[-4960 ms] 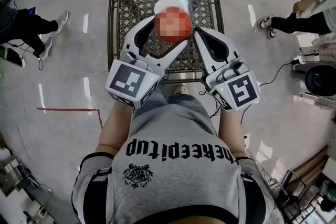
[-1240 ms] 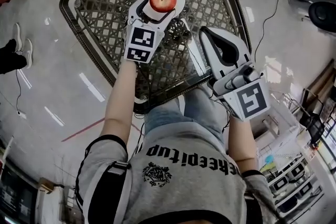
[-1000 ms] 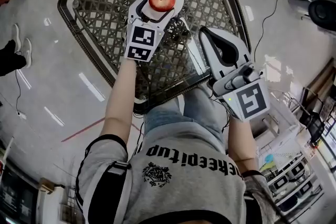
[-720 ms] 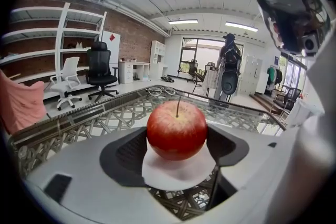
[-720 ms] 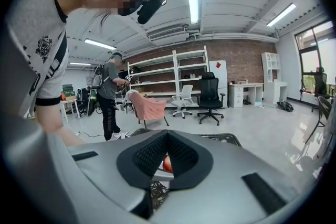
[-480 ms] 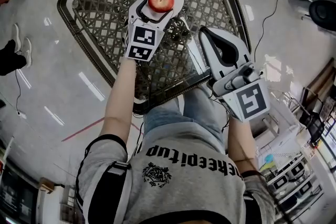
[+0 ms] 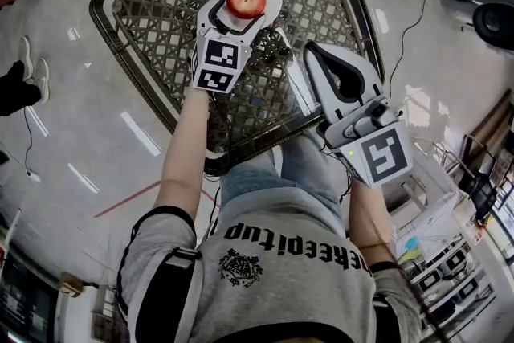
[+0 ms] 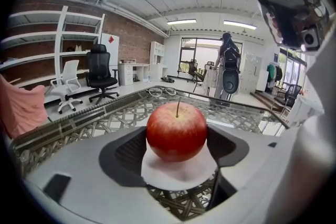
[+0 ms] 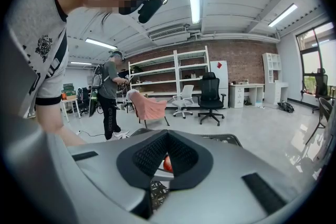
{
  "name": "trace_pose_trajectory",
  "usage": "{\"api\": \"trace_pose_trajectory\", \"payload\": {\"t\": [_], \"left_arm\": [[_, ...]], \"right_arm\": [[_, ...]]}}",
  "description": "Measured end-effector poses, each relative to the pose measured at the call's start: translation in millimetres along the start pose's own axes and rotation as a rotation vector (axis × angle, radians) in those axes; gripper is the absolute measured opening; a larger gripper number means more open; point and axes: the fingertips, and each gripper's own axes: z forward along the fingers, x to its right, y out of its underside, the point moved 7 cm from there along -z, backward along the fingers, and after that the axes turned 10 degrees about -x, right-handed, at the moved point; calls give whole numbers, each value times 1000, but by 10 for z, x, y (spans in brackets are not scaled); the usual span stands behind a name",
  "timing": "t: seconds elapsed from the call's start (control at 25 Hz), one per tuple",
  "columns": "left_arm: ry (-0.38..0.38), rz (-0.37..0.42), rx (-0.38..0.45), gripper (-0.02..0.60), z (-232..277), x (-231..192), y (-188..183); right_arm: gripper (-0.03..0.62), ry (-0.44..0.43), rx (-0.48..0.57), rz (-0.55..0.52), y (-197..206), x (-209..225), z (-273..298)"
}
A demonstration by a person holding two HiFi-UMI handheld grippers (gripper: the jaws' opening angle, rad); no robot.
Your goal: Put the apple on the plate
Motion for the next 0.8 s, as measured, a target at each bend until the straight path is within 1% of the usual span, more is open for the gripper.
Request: {"api": "trace_pose_trajectory", "payload": {"t": [0.16, 0.32, 0.48, 0.6, 0.8], "left_arm": [[-11, -10, 50, 394, -37, -33, -55], [-8, -6, 38, 394, -46, -23, -40], [-3, -35, 53, 394, -92, -4, -27], [-17, -56, 62, 394, -148, -9, -22], [-47, -64, 75, 393, -270, -9, -33]], "right_arm": [[-3, 0, 1, -2, -4, -11, -9], [-3, -5, 6, -8, -13, -35, -23], [-3, -9, 13, -10, -11, -48, -53], [-3, -18, 19, -15, -20, -66, -67], [-3, -45, 36, -28, -35, -104, -97]]}}
